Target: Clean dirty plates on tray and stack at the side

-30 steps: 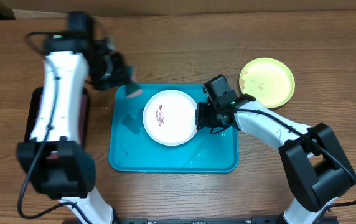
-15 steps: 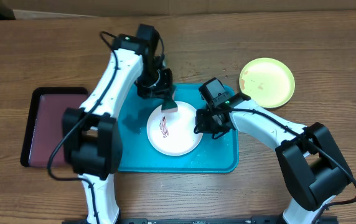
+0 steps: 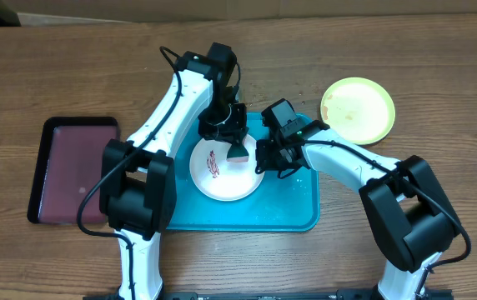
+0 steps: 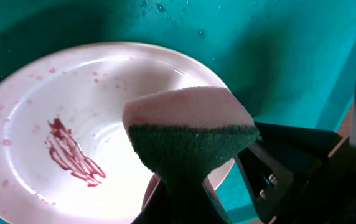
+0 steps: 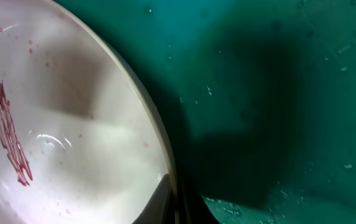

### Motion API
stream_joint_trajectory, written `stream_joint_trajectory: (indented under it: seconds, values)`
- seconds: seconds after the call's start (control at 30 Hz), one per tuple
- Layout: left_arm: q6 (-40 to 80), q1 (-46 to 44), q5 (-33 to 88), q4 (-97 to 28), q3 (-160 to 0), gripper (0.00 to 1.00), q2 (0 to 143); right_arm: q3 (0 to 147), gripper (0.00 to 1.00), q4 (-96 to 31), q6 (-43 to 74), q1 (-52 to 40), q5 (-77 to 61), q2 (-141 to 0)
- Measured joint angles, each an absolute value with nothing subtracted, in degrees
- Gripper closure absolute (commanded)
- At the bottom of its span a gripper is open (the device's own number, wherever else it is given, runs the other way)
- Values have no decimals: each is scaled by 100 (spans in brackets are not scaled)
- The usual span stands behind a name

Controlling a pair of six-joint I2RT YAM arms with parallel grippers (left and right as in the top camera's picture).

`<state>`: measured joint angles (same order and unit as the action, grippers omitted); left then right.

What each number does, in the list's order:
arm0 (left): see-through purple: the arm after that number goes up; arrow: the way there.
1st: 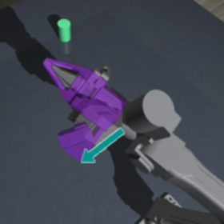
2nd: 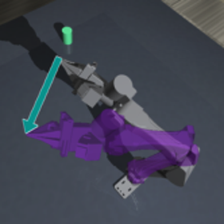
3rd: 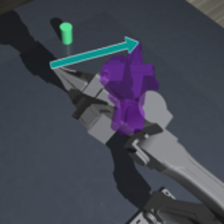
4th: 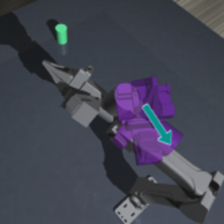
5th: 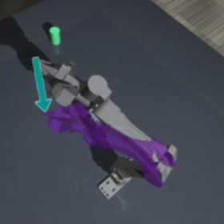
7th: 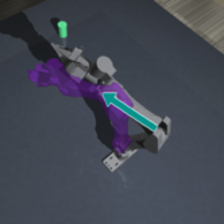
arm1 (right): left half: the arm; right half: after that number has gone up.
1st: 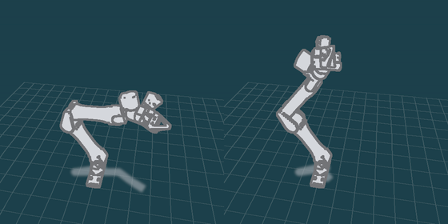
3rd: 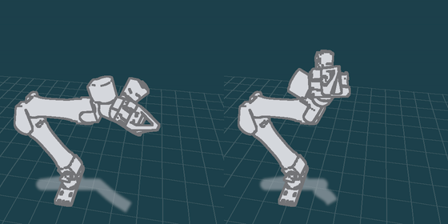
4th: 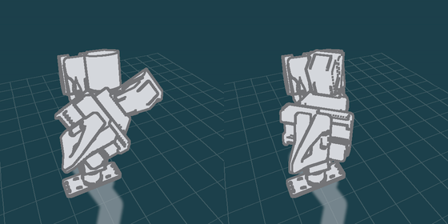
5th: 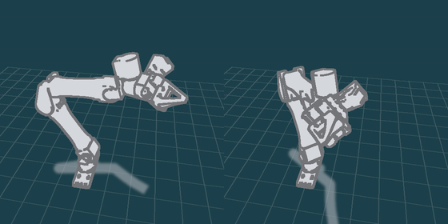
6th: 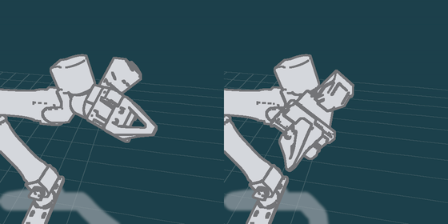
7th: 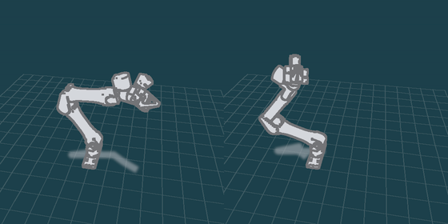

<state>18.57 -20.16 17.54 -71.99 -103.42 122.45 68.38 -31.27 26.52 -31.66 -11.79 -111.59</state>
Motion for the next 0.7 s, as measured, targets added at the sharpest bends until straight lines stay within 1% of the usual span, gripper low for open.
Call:
stream_joint_trajectory:
  seconds: [0.3, 0.7]
  values:
    - [1951, -2032, 1568, -7312, -10342, 96, 12597, 6862, 96, -3096, 2698, -3074, -1323, -11203]
    - [2104, -2217, 950, -7275, -10342, 96, 12864, 6862, 96, -2998, 2742, -3074, -1208, -11205]
